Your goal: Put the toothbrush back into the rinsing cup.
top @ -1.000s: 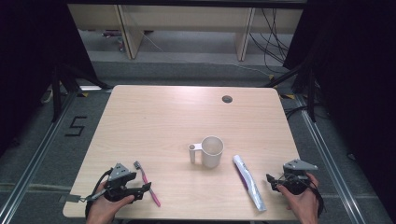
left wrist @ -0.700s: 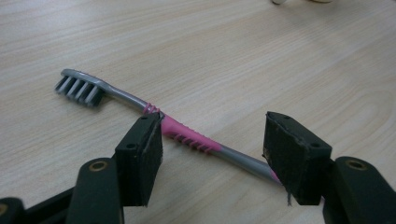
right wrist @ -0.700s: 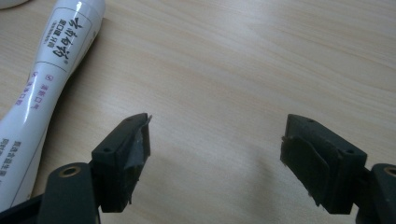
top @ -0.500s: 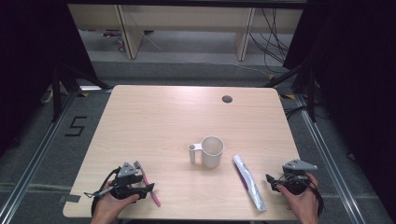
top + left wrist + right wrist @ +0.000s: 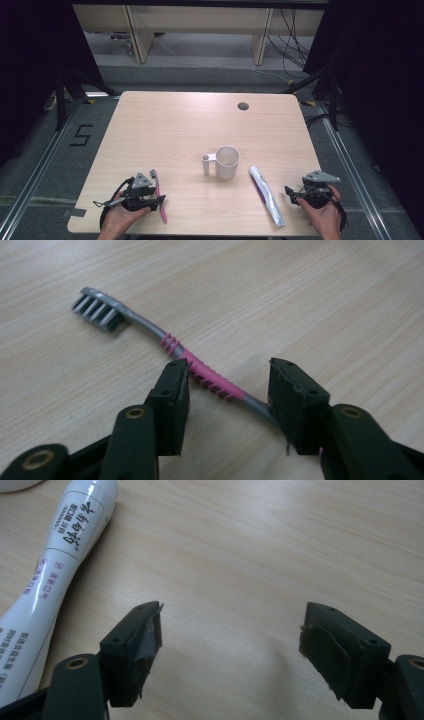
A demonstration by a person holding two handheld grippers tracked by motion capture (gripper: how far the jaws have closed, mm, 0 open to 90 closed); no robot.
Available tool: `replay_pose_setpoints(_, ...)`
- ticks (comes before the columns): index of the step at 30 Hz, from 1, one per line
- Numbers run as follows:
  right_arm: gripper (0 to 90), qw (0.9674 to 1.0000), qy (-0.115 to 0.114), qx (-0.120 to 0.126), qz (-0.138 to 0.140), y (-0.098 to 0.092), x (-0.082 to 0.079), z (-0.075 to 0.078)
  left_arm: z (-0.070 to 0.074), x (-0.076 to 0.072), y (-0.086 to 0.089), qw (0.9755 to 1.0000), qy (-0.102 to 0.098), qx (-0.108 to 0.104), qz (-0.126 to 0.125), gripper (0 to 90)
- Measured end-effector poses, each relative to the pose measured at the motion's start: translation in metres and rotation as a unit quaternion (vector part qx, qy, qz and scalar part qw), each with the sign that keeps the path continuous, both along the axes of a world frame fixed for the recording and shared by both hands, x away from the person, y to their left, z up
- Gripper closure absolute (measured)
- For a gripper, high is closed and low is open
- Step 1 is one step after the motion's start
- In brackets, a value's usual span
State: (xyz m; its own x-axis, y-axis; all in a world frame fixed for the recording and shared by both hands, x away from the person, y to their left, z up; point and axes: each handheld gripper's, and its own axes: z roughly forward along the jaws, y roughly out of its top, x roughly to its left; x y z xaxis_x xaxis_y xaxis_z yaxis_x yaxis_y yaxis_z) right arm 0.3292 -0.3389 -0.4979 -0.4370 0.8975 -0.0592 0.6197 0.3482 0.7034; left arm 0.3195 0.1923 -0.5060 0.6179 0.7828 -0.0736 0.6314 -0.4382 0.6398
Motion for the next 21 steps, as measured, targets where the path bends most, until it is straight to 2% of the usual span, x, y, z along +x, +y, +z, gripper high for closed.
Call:
replay_pose_setpoints(2,25.5,0.9999,0.006,0.007,-0.008,0.001,-0.001,0.001,0.0,0.002,0.0,1.0,0.0,0.003,-0.005,56.7)
replay_pose_setpoints(4,25.5,0.9999,0.004,0.009,-0.006,0.001,0.0,0.001,0.002,0.005,0.001,0.9998,0.01,0.007,-0.013,59.2)
replay_pose_setpoints(6,25.5,0.9999,0.006,0.007,-0.007,0.001,-0.001,0.001,0.001,0.006,0.0,0.9998,0.004,0.011,-0.015,61.7)
replay_pose_setpoints(8,25.6,1.0,-0.003,0.001,0.009,0.0,0.001,-0.001,0.003,0.008,-0.001,0.9996,0.008,0.02,-0.018,64.2)
replay_pose_setpoints(9,25.6,1.0,-0.002,0.0,0.004,0.0,0.0,0.0,0.005,0.01,0.001,0.9986,0.023,0.031,-0.037,65.5)
replay_pose_setpoints(10,25.6,0.9998,0.009,0.011,-0.011,0.002,-0.001,0.001,0.006,0.012,0.0,0.9984,0.022,0.035,-0.039,66.4)
replay_pose_setpoints(12,25.8,0.9999,0.006,0.008,-0.007,0.001,-0.001,0.001,0.007,0.014,-0.002,0.9978,0.031,0.038,-0.044,67.2)
replay_pose_setpoints(14,26.1,1.0,-0.001,0.003,0.004,0.0,0.0,0.0,0.009,0.018,-0.002,0.9965,0.038,0.049,-0.056,67.8)
replay_pose_setpoints(17,26.1,1.0,-0.002,0.004,0.002,0.001,0.0,0.0,0.011,0.022,-0.004,0.9951,0.047,0.059,-0.065,70.4)
replay_pose_setpoints(18,26.2,1.0,-0.002,0.004,0.002,0.001,0.0,0.0,0.013,0.023,-0.004,0.9931,0.062,0.071,-0.07,71.7)
replay_pose_setpoints(20,26.4,1.0,-0.002,0.004,0.003,0.001,0.0,0.0,0.014,0.027,-0.005,0.9911,0.062,0.085,-0.082,73.3)
replay_pose_setpoints(21,26.4,0.9999,0.004,0.012,-0.003,0.002,0.0,0.001,0.015,0.028,-0.006,0.99,0.065,0.091,-0.086,73.9)
